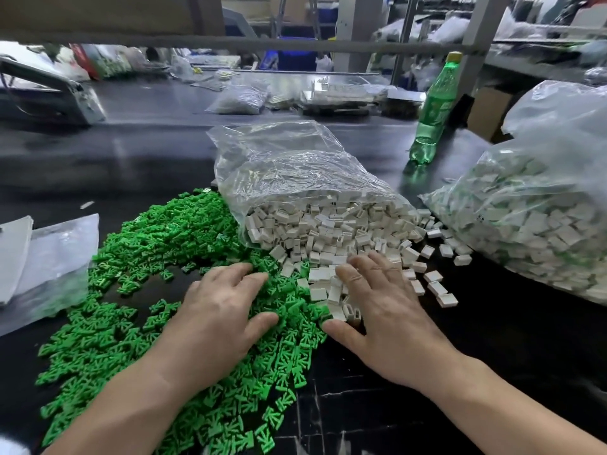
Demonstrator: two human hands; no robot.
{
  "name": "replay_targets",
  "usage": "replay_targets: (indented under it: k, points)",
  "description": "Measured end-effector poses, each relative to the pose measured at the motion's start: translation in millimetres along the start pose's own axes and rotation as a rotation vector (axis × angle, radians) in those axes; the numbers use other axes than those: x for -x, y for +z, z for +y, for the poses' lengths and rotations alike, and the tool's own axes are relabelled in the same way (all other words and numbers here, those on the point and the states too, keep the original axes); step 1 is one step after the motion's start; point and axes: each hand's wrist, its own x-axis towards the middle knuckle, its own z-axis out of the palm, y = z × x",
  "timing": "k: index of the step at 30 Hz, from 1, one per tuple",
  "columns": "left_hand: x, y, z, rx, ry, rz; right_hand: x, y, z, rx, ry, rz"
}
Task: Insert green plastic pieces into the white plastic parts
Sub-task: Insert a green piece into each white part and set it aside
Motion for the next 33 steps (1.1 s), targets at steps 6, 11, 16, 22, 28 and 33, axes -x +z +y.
replay_targets:
  k: [6,11,16,22,28,33]
  points:
    - [4,-20,-9,0.044,-0.036,0.202,-2,-12,-1,-0.008,-0.103,0.035]
    - [5,-25,-13,-0.154,-0.275,-0.047,2,-26,-2,0.17,0.097,0.031]
    - [5,-17,-3,-0.11,-0.168,-0.016,0,-24,-16,0.261,0.034,0.019]
    - [5,-15,6,0.035,-0.006,0.109,1,-21,-17,0.182,-0.104,0.16]
    - [2,-11,8,0.042,0.08,0.19,-9,-28,-22,0.169,-0.158,0.066]
    - [1,-12,7,0.101,0.088,0.25,-22,-29,-28,0.146,-0.123,0.003]
